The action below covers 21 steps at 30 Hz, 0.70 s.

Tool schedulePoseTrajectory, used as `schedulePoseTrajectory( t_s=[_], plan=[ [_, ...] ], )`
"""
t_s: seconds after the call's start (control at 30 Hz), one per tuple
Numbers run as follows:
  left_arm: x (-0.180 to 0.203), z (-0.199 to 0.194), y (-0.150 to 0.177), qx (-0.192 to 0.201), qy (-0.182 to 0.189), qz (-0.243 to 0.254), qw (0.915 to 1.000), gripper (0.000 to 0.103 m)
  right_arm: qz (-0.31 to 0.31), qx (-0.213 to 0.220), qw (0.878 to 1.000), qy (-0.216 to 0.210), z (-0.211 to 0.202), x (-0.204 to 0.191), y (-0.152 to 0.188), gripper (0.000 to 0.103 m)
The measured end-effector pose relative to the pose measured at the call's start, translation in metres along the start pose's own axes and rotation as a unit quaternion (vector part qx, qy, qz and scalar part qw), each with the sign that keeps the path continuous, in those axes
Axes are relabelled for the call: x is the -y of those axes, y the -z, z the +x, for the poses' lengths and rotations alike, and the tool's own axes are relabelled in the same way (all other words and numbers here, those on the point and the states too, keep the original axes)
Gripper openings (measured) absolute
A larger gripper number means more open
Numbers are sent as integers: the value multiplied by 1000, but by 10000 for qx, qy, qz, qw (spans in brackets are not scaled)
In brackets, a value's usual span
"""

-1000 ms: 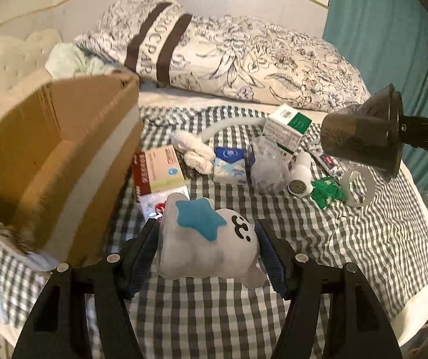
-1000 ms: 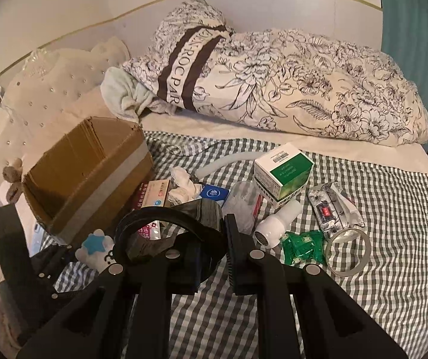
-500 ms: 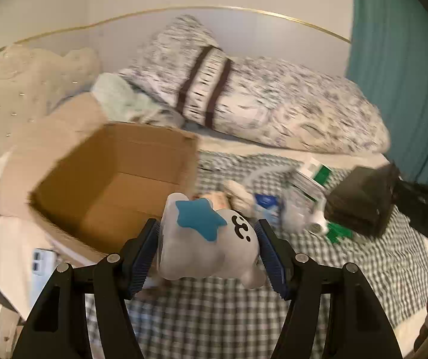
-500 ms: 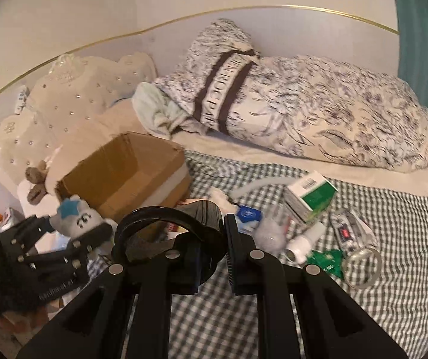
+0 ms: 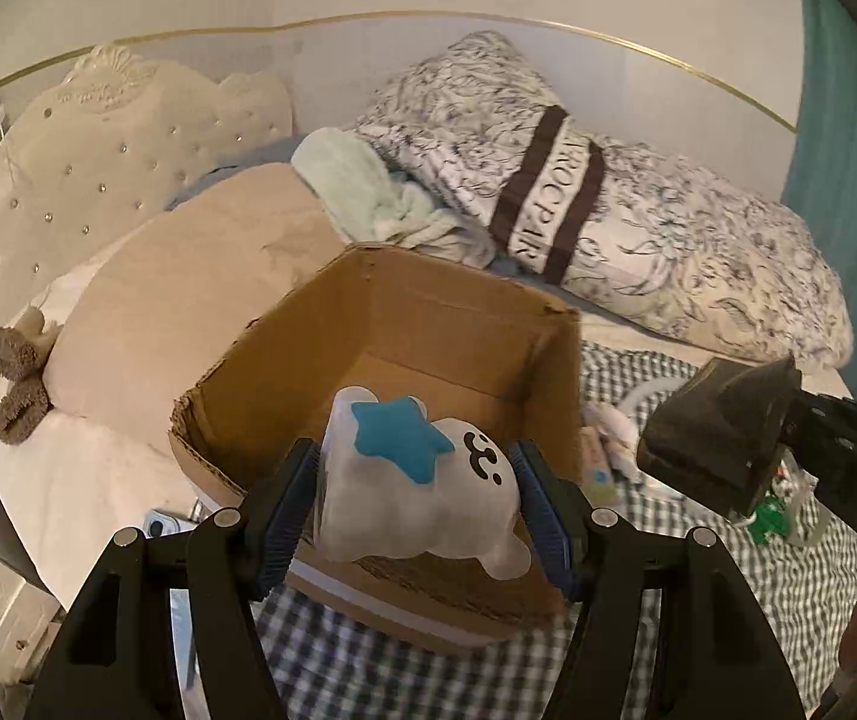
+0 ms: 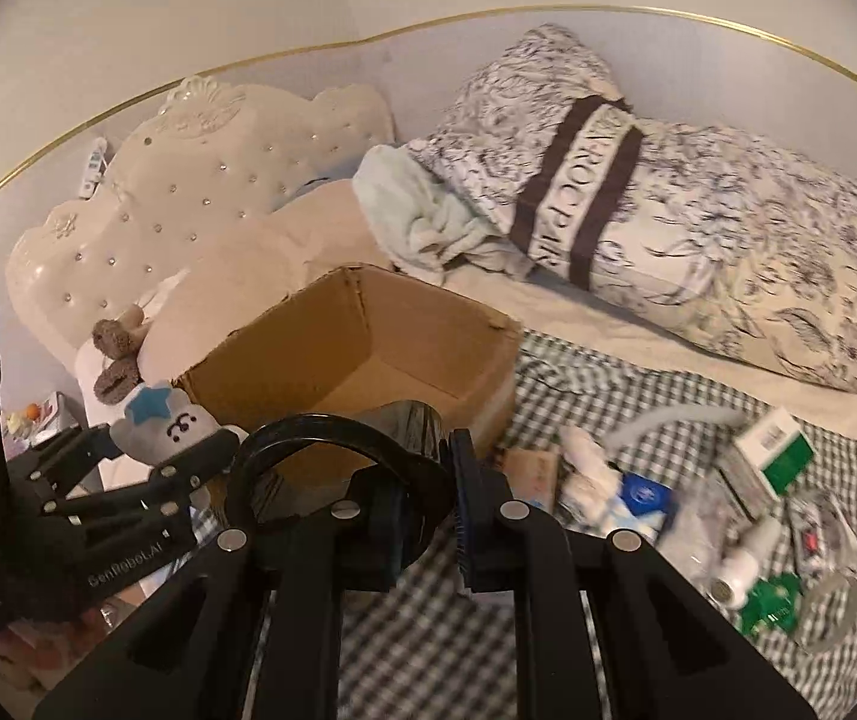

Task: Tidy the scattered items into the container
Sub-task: 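Lower both held items into the cardboard box and open both tools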

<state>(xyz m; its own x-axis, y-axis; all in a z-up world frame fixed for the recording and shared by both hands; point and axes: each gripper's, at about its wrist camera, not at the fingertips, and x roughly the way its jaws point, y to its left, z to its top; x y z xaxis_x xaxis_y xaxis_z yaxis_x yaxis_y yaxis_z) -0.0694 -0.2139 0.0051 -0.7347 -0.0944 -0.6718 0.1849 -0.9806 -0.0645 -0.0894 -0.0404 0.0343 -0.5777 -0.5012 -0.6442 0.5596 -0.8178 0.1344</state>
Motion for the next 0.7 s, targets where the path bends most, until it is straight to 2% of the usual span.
schedulePoseTrajectory(
  t_s=[0.33,0.63,0.67,0.7],
  plan=[
    [-18,56,-9,-212,27,-91,9997,67,-156,-240,9996,2,87,-16,-29,13],
    [-22,85,-4,-313,-81,0,9995,67,-61,-379,9993,-10,127,-10,-30,15],
    [-20,86,-3,-283,-89,38,9996,70,-61,-367,9993,-33,128,-9,-30,17],
    [-19,86,-3,-269,-69,51,9996,74,-47,-332,9994,-28,129,-8,-29,27]
  ],
)
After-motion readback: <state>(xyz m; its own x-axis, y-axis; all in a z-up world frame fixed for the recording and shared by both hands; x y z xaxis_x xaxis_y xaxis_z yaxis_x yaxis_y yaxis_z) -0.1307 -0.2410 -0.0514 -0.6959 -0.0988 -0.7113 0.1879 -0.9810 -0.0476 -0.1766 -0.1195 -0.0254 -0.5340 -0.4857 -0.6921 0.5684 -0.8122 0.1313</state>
